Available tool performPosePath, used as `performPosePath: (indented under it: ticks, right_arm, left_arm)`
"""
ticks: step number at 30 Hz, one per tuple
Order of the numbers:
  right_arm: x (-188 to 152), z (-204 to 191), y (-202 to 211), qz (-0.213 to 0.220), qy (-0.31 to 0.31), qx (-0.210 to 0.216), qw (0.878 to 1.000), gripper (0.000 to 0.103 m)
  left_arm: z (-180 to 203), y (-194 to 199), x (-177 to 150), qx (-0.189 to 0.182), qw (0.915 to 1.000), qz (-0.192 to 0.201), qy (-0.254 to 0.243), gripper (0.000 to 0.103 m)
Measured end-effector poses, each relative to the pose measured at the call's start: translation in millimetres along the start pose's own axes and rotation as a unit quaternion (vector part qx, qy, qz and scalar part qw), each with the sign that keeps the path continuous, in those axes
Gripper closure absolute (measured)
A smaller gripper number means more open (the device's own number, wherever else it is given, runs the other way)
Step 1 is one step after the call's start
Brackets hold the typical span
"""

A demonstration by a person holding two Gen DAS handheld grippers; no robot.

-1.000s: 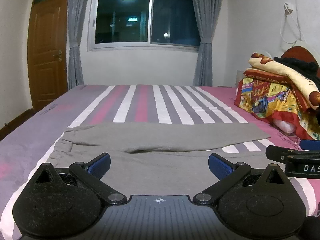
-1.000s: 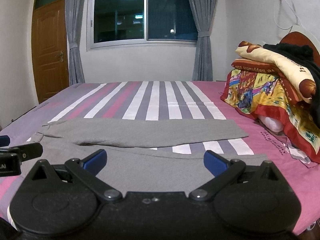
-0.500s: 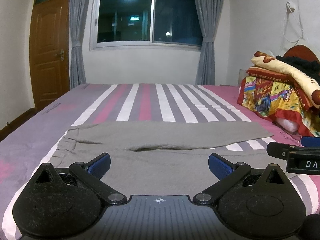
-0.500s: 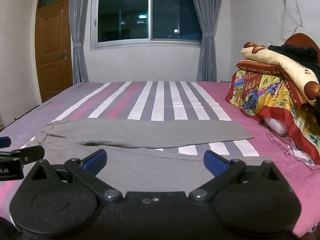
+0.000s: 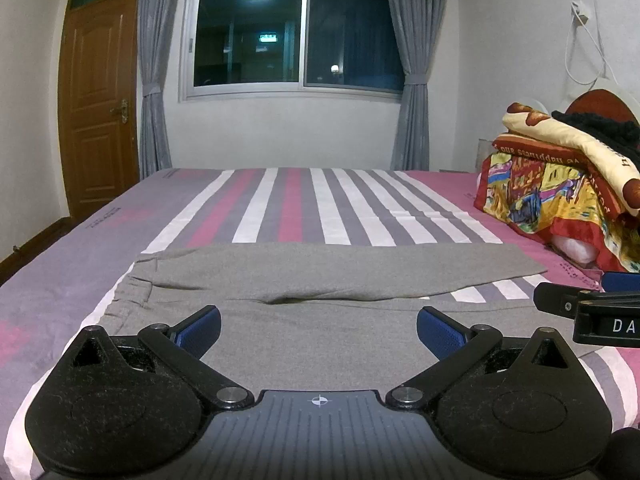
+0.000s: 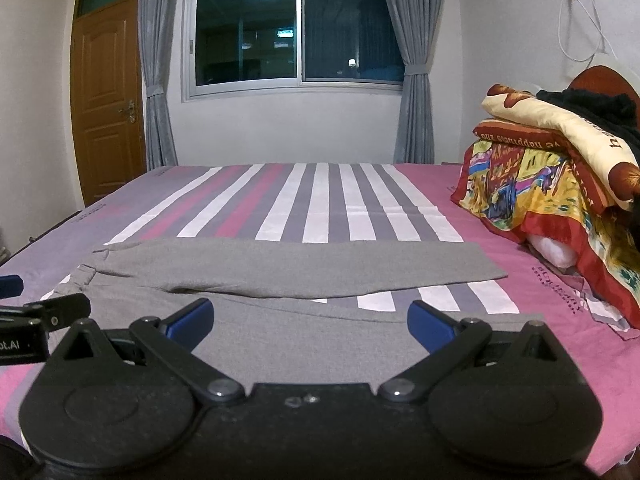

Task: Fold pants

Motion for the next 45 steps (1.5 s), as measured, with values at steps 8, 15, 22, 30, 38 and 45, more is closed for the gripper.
performPosePath:
  ticks: [8,15,22,30,38,45]
  right_arm:
    - [0,2,0,0.0,0.002,0.001,1.0,0.0]
    - [0,-1,-2,-0.01,0.005,0.024,1.0,0.0]
    - [7,-4,-9,-0.01,0.019,0.066,0.998,0.0]
    - [39,5,-51,-0.023,0.057,0.096,0.993,0.0]
    - [66,-1,-131,-0.048,0.092,0.146,0.984,0.024]
    - [78,-15,-225,-0.062,0.105,0.197,0.973,0.061]
  left_arm:
    - [0,0,0,0.0,1.0,-0.001,0.0,0.0]
    - [-7,-1,-5,-0.013,0.9994,-0.01,0.029,0.0]
    - [-29,-25,-6,-0.035,0.9971,-0.054,0.042,0.0]
    - [-76,-74,34,-0.046,0.9963,-0.042,0.058,0.0]
    - [-123,-179,45,0.024,0.9948,-0.097,-0.016,0.0]
    - [-180,-280,68,0.039,0.9892,-0.127,-0.061,0.045]
Point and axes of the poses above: each gripper's, at about its wrist camera, not at the fingertips, and y roughly against the way its jaws point, z to its right, x to its top, the point moved 7 cm from there along -y, roughly the way its jaws point, and after that the axes turned 4 degrees about y, right-handed, at the moved point
